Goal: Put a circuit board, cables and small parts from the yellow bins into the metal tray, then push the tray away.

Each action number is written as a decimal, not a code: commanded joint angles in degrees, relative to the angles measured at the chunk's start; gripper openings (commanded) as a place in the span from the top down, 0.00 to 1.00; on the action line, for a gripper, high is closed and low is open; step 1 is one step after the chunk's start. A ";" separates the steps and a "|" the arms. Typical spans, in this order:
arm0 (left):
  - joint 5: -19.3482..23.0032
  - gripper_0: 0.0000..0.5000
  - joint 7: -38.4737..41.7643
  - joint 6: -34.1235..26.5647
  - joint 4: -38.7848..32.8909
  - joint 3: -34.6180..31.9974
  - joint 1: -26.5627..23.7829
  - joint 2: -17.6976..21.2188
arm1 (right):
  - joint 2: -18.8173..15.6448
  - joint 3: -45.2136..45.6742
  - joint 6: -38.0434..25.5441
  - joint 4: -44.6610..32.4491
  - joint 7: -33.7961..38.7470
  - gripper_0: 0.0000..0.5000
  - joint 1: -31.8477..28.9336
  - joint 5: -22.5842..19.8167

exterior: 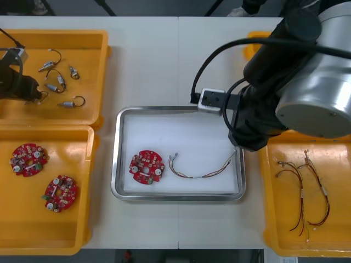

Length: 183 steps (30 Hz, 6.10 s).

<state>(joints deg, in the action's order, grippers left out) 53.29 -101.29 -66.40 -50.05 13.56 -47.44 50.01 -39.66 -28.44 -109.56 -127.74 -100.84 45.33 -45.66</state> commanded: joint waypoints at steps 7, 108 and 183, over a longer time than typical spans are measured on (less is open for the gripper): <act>2.43 0.00 -4.88 3.82 2.94 2.70 -2.57 -1.32 | 1.96 13.67 -0.44 -1.81 1.78 0.00 -0.59 1.89; -13.21 1.00 61.21 -25.09 -55.24 22.65 2.88 -14.24 | 1.87 48.47 22.99 77.73 32.81 0.00 12.94 27.38; -9.52 0.00 22.72 -35.29 -31.69 -5.74 -7.75 -4.66 | 3.45 47.33 29.23 88.19 39.05 1.00 16.28 29.84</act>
<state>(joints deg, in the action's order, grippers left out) 45.46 -68.12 -104.18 -84.49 9.52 -51.26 42.80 -35.98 20.12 -77.35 -33.11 -63.13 60.37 -16.50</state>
